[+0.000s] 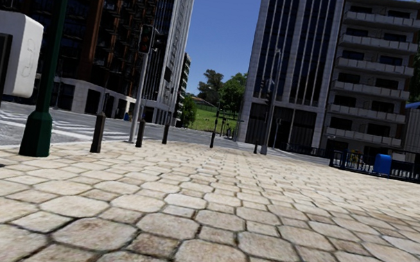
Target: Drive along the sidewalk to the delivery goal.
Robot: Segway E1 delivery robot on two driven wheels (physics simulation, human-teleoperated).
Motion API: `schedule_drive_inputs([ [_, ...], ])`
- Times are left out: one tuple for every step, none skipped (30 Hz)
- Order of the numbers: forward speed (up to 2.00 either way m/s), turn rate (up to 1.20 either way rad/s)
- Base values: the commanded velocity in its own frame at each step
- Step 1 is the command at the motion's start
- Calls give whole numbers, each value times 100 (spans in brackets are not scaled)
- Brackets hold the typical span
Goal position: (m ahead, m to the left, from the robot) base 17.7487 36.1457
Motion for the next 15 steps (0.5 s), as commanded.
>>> schedule_drive_inputs([
  [200,0],
  [200,0],
  [200,0],
  [200,0],
  [200,0],
  [200,0],
  [200,0],
  [200,0],
  [200,0],
  [200,0],
  [200,0],
  [200,0],
  [200,0],
  [200,0],
  [200,0],
])
